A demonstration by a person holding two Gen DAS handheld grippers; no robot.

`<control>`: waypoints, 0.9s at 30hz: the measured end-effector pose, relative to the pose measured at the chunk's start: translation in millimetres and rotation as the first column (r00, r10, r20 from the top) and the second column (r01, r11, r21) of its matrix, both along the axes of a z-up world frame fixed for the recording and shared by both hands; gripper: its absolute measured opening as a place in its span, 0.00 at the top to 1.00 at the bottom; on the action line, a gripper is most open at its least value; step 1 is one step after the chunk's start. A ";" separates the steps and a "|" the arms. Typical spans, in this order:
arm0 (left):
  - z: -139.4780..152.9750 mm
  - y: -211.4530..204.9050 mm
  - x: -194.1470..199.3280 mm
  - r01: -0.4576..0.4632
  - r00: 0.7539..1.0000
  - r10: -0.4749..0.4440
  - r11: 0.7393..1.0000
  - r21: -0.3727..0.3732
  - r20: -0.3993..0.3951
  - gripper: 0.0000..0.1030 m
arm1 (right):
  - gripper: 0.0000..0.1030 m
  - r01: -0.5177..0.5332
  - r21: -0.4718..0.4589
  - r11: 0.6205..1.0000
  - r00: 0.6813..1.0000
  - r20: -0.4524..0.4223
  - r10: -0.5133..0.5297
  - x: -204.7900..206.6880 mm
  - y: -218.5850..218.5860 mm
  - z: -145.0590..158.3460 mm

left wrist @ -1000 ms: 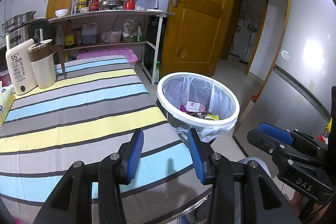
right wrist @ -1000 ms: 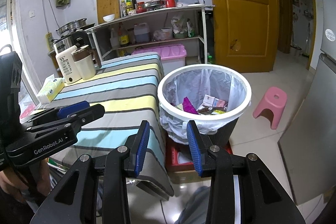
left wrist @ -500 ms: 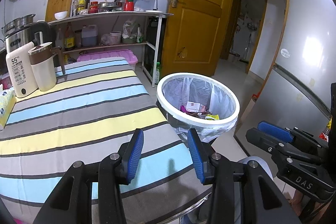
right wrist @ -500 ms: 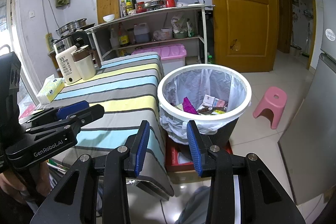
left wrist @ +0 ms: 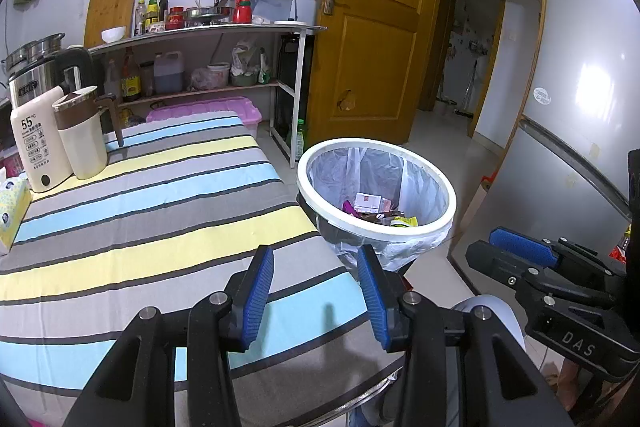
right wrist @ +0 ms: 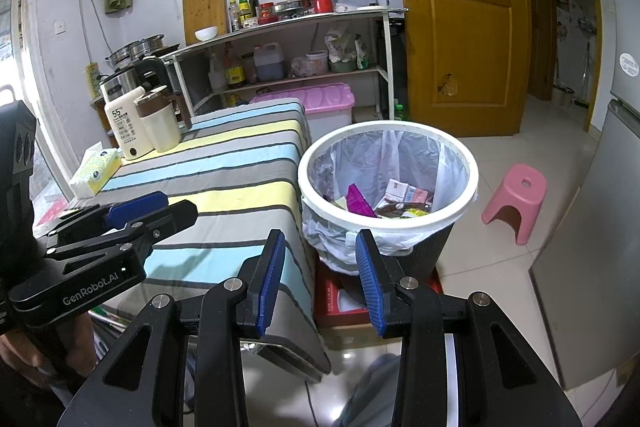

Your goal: Collect trash

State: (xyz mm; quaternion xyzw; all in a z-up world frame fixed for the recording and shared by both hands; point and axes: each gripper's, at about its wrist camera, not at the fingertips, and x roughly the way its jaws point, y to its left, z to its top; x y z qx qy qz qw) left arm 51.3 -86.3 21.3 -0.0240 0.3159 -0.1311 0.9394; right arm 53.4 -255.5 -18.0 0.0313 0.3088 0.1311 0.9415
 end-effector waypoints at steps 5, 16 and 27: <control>-2.6 -1.1 1.5 0.001 1.000 -0.001 1.000 0.001 -0.005 0.58 | 0.63 0.000 0.000 1.000 1.000 -0.001 0.000 0.3 -1.0 0.0; -4.7 -0.1 1.5 -0.004 1.000 0.004 1.000 0.000 -0.008 0.58 | 0.63 0.000 0.001 1.000 1.000 0.000 0.000 0.0 -1.0 0.3; -5.6 1.4 1.7 -0.003 1.000 0.003 1.000 0.000 -0.010 0.58 | 0.63 0.000 0.001 1.000 1.000 -0.001 0.000 0.6 -1.5 0.5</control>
